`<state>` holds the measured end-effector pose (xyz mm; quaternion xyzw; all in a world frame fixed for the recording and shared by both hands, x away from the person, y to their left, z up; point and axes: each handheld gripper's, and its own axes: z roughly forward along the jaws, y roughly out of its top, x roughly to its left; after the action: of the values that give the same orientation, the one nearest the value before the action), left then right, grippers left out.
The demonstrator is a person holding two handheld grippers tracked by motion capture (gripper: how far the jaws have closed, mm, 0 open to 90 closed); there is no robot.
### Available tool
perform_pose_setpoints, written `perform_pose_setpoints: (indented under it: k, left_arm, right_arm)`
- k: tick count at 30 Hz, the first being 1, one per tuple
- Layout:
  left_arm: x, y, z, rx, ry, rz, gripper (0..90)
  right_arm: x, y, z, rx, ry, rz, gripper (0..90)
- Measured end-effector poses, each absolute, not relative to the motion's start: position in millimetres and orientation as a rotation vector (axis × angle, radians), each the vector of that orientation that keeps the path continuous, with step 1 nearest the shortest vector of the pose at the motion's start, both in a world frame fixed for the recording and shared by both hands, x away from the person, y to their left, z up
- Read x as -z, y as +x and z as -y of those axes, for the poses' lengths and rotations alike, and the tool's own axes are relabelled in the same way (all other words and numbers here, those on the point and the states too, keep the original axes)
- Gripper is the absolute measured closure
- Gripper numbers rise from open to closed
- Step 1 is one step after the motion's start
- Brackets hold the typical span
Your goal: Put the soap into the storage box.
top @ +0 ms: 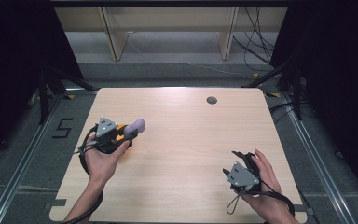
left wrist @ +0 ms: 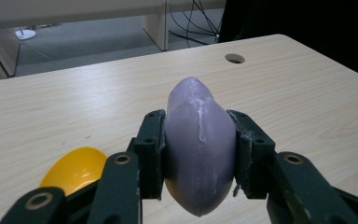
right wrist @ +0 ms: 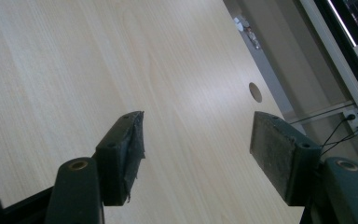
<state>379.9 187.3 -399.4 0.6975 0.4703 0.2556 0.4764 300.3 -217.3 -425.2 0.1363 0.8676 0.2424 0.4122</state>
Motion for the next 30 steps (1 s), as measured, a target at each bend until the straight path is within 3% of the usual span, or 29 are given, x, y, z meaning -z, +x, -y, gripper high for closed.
perform_pose_setpoints:
  k: [30]
  left_arm:
    - [400, 384, -203, -0.683, 1.669, -1.193, 58.9]
  right_arm:
    - [427, 300, 218, -0.626, 0.364, -2.183, 35.7]
